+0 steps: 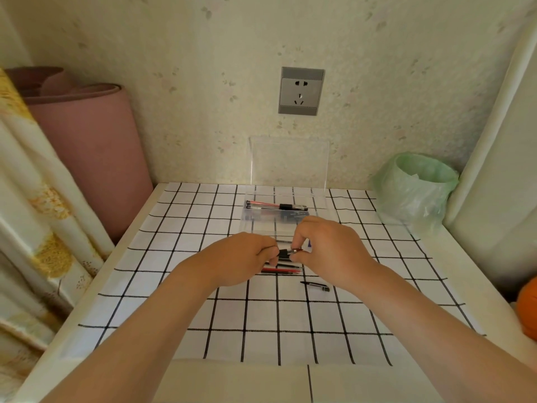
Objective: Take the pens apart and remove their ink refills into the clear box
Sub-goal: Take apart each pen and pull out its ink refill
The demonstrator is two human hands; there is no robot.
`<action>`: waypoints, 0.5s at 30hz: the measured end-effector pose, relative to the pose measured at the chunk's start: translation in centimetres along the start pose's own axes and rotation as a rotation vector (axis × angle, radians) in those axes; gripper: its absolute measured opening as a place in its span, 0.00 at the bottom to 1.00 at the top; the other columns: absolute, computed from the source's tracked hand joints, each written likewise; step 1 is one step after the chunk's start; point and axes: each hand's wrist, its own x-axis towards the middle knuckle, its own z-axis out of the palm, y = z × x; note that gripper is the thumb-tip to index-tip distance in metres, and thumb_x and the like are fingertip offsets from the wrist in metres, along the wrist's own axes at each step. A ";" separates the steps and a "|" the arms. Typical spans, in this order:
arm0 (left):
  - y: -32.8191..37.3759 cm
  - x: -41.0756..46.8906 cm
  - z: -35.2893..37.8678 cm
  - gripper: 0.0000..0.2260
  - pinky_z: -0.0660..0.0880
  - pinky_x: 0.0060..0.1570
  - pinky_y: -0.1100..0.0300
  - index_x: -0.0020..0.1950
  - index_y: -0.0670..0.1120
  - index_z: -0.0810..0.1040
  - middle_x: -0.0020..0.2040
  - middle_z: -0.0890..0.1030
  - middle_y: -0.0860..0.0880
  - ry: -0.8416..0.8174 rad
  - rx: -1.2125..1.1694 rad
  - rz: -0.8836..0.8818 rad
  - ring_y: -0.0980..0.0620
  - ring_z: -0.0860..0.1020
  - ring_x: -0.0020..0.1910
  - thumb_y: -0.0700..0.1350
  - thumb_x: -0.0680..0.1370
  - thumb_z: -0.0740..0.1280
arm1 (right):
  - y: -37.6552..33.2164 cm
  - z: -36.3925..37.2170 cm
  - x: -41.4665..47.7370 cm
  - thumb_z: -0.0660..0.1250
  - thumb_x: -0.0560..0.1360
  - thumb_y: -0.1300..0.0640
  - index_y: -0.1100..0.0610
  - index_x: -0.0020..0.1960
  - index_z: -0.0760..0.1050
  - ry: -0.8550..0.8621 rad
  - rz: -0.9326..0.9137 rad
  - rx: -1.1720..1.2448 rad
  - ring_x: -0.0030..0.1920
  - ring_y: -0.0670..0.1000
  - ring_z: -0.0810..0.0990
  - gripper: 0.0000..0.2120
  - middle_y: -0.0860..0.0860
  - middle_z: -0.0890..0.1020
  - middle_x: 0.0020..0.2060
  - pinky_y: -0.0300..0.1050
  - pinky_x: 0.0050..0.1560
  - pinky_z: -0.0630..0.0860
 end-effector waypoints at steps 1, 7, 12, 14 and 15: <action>0.0 -0.1 0.0 0.15 0.68 0.38 0.63 0.47 0.51 0.78 0.36 0.76 0.54 -0.001 -0.014 -0.011 0.58 0.73 0.34 0.52 0.84 0.54 | 0.1 0.0 0.0 0.72 0.72 0.48 0.44 0.44 0.76 0.005 -0.003 -0.008 0.41 0.43 0.75 0.05 0.40 0.75 0.43 0.39 0.37 0.66; 0.2 -0.7 -0.4 0.06 0.67 0.35 0.61 0.50 0.56 0.74 0.34 0.74 0.55 0.024 -0.044 0.012 0.57 0.71 0.32 0.57 0.80 0.62 | 0.4 -0.4 -0.3 0.68 0.75 0.43 0.42 0.47 0.79 -0.009 -0.053 0.049 0.37 0.42 0.72 0.05 0.41 0.75 0.42 0.40 0.37 0.68; -0.5 -0.8 -1.0 0.04 0.70 0.36 0.62 0.46 0.60 0.74 0.35 0.75 0.55 0.008 -0.002 0.013 0.58 0.73 0.34 0.54 0.81 0.62 | 1.0 -0.6 -0.2 0.66 0.76 0.45 0.42 0.49 0.80 -0.075 -0.050 0.068 0.37 0.38 0.72 0.05 0.41 0.75 0.45 0.40 0.39 0.67; -1.5 -0.8 -1.6 0.04 0.74 0.43 0.58 0.47 0.60 0.76 0.40 0.79 0.54 -0.007 -0.011 -0.038 0.56 0.76 0.39 0.54 0.80 0.63 | 1.6 -0.8 -0.1 0.66 0.77 0.45 0.42 0.49 0.80 -0.100 -0.004 0.046 0.40 0.41 0.74 0.05 0.41 0.75 0.48 0.42 0.42 0.71; -2.1 -0.9 -2.0 0.03 0.75 0.45 0.57 0.47 0.60 0.77 0.41 0.80 0.54 -0.007 -0.005 -0.069 0.55 0.77 0.41 0.54 0.80 0.64 | 2.0 -1.0 0.0 0.65 0.77 0.45 0.42 0.49 0.80 -0.114 0.022 0.034 0.41 0.42 0.75 0.06 0.41 0.75 0.48 0.43 0.43 0.72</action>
